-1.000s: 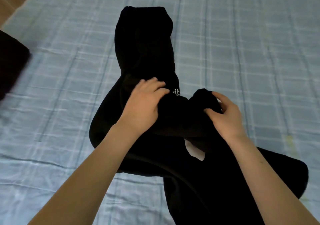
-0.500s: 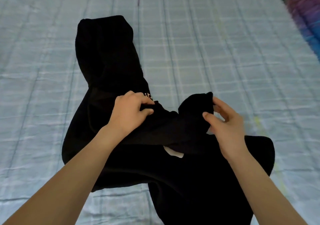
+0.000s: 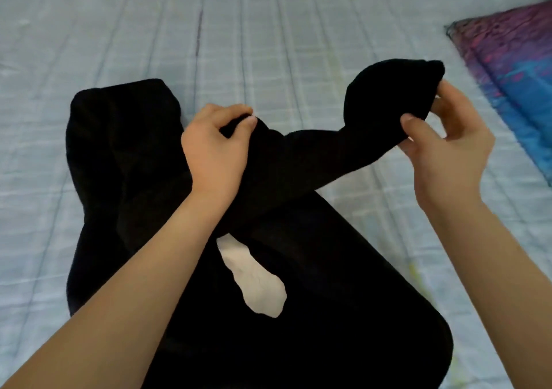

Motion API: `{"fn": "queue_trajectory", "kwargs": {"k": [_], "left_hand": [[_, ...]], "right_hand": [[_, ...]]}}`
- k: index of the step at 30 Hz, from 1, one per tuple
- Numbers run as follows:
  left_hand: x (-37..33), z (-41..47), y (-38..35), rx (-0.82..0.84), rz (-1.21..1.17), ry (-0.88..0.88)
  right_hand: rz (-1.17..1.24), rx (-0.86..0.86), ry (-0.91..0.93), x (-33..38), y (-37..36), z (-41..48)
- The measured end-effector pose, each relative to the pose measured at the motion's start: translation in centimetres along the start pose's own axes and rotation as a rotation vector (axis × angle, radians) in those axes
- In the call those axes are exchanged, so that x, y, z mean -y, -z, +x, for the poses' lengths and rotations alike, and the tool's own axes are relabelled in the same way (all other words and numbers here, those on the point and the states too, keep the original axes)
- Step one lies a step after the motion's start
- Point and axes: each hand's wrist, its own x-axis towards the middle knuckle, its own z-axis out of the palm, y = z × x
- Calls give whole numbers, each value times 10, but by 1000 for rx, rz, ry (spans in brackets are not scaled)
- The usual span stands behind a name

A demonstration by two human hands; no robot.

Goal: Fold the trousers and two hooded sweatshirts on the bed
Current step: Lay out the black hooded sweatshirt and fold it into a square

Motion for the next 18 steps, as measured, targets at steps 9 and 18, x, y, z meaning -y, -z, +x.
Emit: {"fn": "queue_trajectory", "kwargs": {"k": [9, 18], "left_hand": [[45, -13, -69, 737, 311, 179], [37, 37, -69, 694, 469, -241]], "right_hand": [[-672, 468, -287, -113, 14, -14], [-836, 562, -58, -111, 31, -53]]}}
